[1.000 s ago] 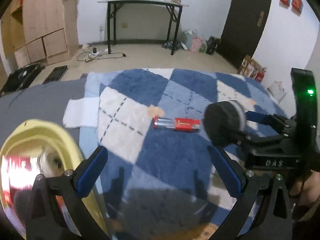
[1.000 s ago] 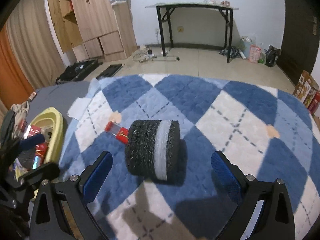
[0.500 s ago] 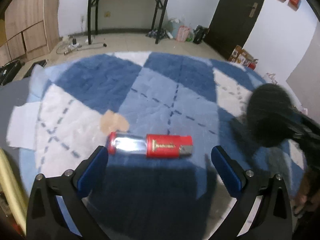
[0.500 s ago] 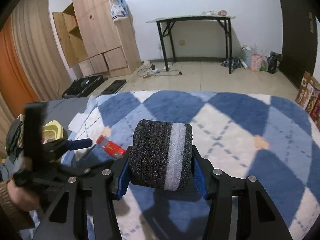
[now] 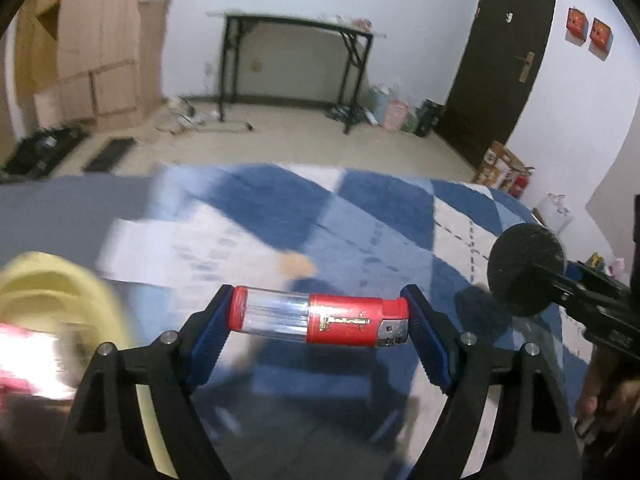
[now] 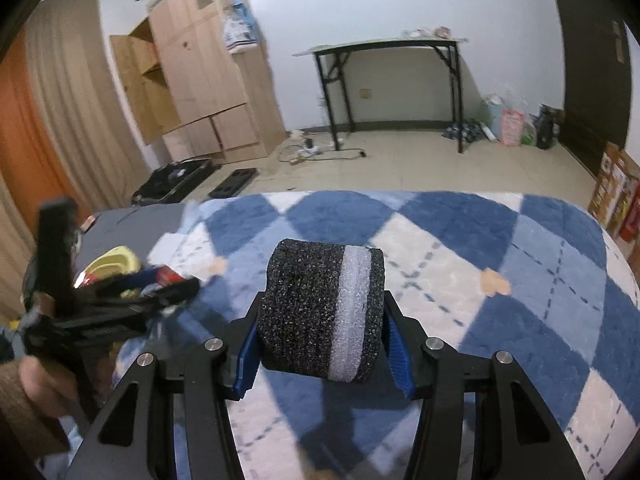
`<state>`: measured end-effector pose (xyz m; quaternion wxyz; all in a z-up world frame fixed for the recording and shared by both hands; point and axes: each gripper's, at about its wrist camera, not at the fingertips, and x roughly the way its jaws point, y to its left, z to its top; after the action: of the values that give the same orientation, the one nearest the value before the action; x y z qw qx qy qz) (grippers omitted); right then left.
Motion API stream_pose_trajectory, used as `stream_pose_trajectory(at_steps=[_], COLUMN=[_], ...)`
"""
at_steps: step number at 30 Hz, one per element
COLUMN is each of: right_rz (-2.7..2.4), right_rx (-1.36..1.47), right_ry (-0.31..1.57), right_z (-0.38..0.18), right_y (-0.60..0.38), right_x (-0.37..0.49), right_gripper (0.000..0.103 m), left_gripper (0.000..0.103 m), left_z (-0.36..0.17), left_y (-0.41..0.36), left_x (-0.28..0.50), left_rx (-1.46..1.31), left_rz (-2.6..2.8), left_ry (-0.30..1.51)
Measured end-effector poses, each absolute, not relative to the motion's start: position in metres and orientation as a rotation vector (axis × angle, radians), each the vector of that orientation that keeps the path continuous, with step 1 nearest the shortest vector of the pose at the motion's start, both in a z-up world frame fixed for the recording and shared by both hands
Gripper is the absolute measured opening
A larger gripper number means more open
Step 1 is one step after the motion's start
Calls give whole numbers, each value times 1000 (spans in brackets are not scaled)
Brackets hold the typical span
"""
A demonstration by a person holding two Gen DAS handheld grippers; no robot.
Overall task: Organize rigid objects
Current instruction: 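Carry the lighter and roller over the yellow tray and open both tools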
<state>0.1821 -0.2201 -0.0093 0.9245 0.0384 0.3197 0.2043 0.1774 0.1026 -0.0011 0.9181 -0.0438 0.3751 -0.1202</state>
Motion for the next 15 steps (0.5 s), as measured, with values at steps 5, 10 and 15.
stream_pose_trajectory(at_steps=[5, 10, 15], right_rz=[557, 718, 880], right_rx=[45, 23, -110], right_ry=[626, 638, 663], right_z=[24, 49, 52], right_y=[-167, -89, 1], right_x=[168, 154, 155], right_gripper=[52, 52, 52], left_gripper=[83, 83, 83], left_z=[54, 55, 28], left_y=[186, 264, 300], left_x=[131, 97, 85], left_rx=[-64, -50, -93], left_rz=[-123, 29, 103], left_ry=[712, 749, 779])
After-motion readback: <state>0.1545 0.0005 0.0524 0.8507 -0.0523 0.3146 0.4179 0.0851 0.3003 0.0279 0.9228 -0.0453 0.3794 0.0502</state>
